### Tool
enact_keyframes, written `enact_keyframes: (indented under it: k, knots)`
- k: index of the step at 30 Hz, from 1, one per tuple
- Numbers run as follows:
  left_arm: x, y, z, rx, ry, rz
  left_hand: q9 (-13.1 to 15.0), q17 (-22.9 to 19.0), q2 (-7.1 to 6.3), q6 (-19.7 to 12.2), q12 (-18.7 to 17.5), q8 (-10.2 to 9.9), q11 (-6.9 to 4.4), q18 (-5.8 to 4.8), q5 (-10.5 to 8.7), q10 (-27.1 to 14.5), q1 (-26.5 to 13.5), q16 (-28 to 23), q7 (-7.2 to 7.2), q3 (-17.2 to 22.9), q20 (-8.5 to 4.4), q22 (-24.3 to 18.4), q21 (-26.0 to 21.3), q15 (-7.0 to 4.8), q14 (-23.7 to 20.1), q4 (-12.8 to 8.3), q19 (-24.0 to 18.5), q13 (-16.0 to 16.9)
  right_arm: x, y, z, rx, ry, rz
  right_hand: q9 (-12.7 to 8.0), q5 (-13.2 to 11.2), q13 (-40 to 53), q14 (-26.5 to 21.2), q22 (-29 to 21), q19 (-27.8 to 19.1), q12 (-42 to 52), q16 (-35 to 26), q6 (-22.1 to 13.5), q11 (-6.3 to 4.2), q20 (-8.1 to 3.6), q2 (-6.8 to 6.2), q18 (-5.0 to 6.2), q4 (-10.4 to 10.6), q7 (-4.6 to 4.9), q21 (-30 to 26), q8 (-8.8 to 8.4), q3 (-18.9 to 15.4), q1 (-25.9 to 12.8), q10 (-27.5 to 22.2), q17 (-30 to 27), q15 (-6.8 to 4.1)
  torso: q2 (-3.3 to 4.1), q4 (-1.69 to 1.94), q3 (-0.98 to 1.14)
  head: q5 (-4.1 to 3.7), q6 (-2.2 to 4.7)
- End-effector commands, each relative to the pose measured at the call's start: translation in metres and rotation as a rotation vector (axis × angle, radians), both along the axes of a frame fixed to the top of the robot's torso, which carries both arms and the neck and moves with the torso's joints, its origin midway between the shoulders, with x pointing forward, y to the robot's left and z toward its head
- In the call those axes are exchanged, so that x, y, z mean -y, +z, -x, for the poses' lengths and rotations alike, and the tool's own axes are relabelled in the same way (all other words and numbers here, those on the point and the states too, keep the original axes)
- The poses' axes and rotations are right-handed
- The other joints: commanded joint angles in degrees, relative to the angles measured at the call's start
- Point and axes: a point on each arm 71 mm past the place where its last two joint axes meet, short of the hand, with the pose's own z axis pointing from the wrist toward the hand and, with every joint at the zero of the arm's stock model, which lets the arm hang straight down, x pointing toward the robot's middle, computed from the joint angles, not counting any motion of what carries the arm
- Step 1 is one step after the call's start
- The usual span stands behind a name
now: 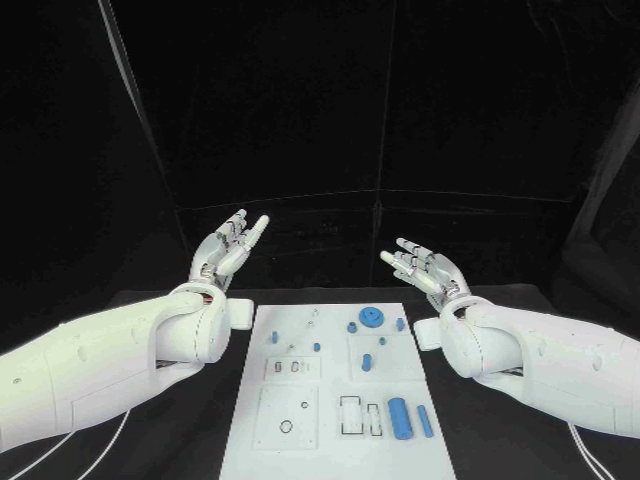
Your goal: Assemble the parts on the task board
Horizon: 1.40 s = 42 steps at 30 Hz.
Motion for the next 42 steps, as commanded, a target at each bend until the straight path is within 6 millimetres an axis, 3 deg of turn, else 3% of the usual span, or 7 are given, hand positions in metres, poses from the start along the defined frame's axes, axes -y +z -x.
enact_keyframes:
  k: [1,17,20,23,27,32,42]
  knots:
    - [0.004,0.007,-0.001,0.062,-0.071,0.059,0.1,0.1,0.15,0.5,0.3,0.4,0.68,0.82,0.31,0.1,1.6,0.2,5.05,-0.1,0.71,0.1,0.4,0.54,0.3,0.6,0.1,0.1,-0.008,0.001,-0.004,-0.012,0.167,0.022,0.3,-0.5,0.3,6.7,1.2,7.6,0.6,1.2,2.6,1.25,0.46,-0.07,2.25,-2.7,8.04,2.7,0.49,-0.1,4.9,4.1,0.6,1.08,0.01,0.01,0.01,0.0,0.0]
    - [0.001,0.007,0.0,0.059,-0.085,0.066,0.2,0.3,0.41,0.9,0.4,0.5,1.21,0.58,0.31,0.6,2.0,0.4,5.6,-0.1,0.73,0.2,0.5,0.82,1.0,0.5,0.3,0.2,0.0,0.007,-0.008,0.047,0.186,0.099,0.6,-2.7,0.8,16.0,1.7,13.4,1.1,2.5,7.5,1.58,0.39,0.06,3.15,-6.2,8.13,5.0,0.89,0.3,7.7,12.4,1.1,0.2,-0.01,0.03,-0.02,-0.83,-1.83]
    - [0.001,0.007,0.0,0.062,-0.088,0.069,0.3,0.6,0.61,1.7,0.5,0.6,1.76,-0.18,0.29,1.7,2.6,1.0,6.18,-0.2,0.74,0.4,0.9,1.58,3.2,0.5,1.0,0.3,0.001,0.008,-0.009,0.061,0.186,0.124,1.2,-4.3,1.7,26.0,2.3,18.2,2.9,4.7,13.5,0.56,0.33,0.43,4.21,-8.9,7.64,7.0,1.75,1.5,10.3,23.5,1.9,-0.92,-0.02,0.08,-0.02,-0.74,-2.07]
    - [-0.002,0.008,0.001,0.069,-0.082,0.067,0.9,2.7,0.81,6.5,2.4,1.7,4.56,-2.08,0.28,9.3,3.6,4.9,8.37,-0.3,0.82,2.1,3.8,3.59,15.0,0.4,7.1,1.4,0.002,0.008,-0.009,0.081,0.199,0.171,2.0,-5.1,2.0,32.3,2.8,21.8,5.1,6.6,22.7,-0.84,0.27,0.67,5.81,-11.2,6.65,8.8,3.46,2.7,12.1,30.1,2.1,-2.51,-0.06,0.1,0.01,-0.68,-2.2]
    - [-0.007,0.009,0.003,0.075,-0.094,0.062,2.8,6.2,0.14,22.2,10.7,5.6,2.91,1.31,0.18,38.7,8.7,13.2,7.48,-0.3,0.33,8.6,18.0,-0.34,38.2,-1.6,35.6,4.5,0.001,0.013,-0.011,0.124,0.228,0.262,2.4,-5.5,1.5,39.0,3.4,26.7,6.4,7.8,33.0,-2.41,-0.39,1.44,6.91,-14.4,5.28,11.4,5.06,4.3,13.0,35.5,2.2,-4.54,0.01,0.06,0.03,-0.51,-2.83]
    - [-0.013,0.014,0.011,0.077,-0.142,0.044,3.9,8.6,-0.58,37.1,12.2,8.7,-0.11,2.22,0.12,48.4,13.3,15.9,5.72,-0.8,-1.99,9.3,21.6,-3.6,49.4,-4.6,45.4,4.4,-0.003,0.026,-0.016,0.202,0.294,0.431,2.3,-4.8,1.6,47.5,5.0,32.9,6.7,9.7,36.8,-4.39,-3.32,1.94,7.05,-17.9,4.03,15.4,5.45,5.7,13.0,40.7,3.3,-7.41,0.61,-0.26,-0.09,-0.22,-3.5]
    - [-0.015,0.027,0.037,0.058,-0.226,0.05,3.4,15.2,-0.01,43.6,10.3,8.6,-2.66,2.05,0.13,57.0,16.9,20.8,3.84,-2.0,-5.82,10.4,25.6,-7.27,60.9,-7.4,55.1,4.0,-0.018,0.058,-0.023,0.346,0.401,0.845,2.2,-3.0,1.7,65.9,15.5,44.2,6.3,16.9,43.3,-8.12,-10.55,-0.48,6.77,-18.7,1.49,34.2,5.75,6.9,13.3,50.2,8.7,-13.56,3.37,-0.3,-0.28,-0.49,-4.27]
